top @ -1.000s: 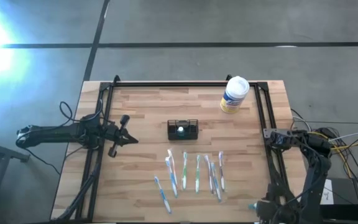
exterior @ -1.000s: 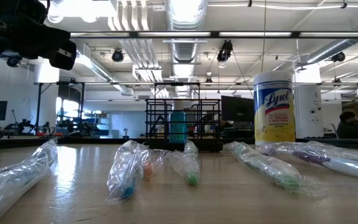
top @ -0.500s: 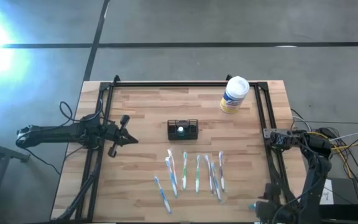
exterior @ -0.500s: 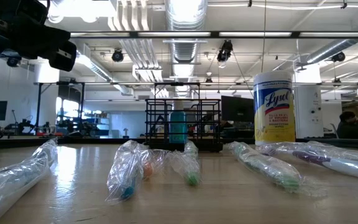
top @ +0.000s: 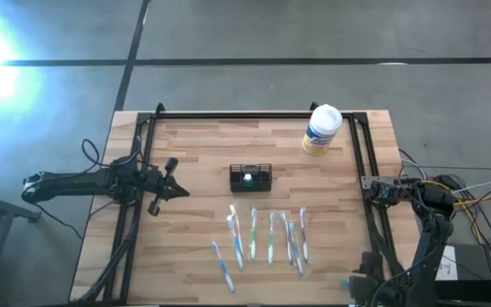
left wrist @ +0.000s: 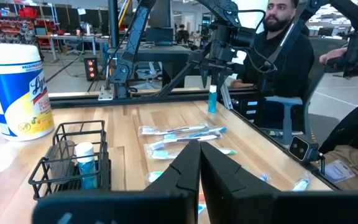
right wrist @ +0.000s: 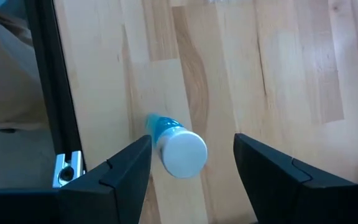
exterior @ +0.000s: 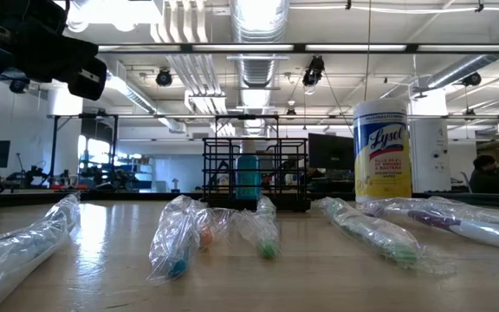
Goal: Pick & Place toothbrushing station
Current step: Put the mouthwash bottle into the black wire organizer
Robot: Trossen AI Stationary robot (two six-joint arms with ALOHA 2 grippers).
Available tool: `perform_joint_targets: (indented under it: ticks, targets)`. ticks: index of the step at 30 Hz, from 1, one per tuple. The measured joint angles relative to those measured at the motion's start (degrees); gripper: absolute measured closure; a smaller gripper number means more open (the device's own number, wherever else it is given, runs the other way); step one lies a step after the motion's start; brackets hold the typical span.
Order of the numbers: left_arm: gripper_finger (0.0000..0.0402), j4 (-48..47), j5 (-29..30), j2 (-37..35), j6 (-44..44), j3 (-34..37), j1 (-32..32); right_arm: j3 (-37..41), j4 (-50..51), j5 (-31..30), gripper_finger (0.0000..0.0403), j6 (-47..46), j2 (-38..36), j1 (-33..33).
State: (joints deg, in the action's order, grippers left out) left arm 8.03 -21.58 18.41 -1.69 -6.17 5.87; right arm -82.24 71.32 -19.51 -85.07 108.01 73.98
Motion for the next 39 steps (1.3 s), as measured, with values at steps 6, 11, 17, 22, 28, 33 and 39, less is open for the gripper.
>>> perform_joint_targets:
  ticks: [6, 11, 17, 22, 28, 33, 39]
  targets:
    - [0.039, 0.43, 0.0, 0.0, -0.41, 0.0, -0.02, 0.54, -0.66, -0.04, 0.018, -1.26, 0.0, -0.21]
    - [0.0395, 0.61, 0.0, 0.0, -0.57, 0.0, -0.02, 1.77, -3.27, -0.04, 0.0197, -1.3, -0.02, -0.31]
    - [0.0387, 1.29, 0.02, 0.0, -1.01, 0.0, -0.02, 2.21, -4.4, 0.29, 0.0235, -1.28, -0.02, -0.5]
    - [0.0384, 1.42, 0.02, 0.0, -1.2, 0.0, -0.02, 1.88, -4.5, 1.55, 0.0275, -0.16, -0.45, -0.57]
    - [0.0393, 1.4, 0.02, 0.0, -1.29, 0.0, -0.02, 1.78, -4.92, 5.23, 0.0316, -0.45, -2.15, -1.55]
    - [0.0392, 1.38, 0.0, 0.0, -1.36, 0.0, -0.02, 1.35, -4.55, 5.68, 0.0316, 0.3, -3.57, -3.28]
    - [0.0381, 1.38, 0.05, 0.0, -1.36, 0.0, -0.02, 0.53, -2.6, -0.03, 0.0316, 4.58, -7.38, -8.48]
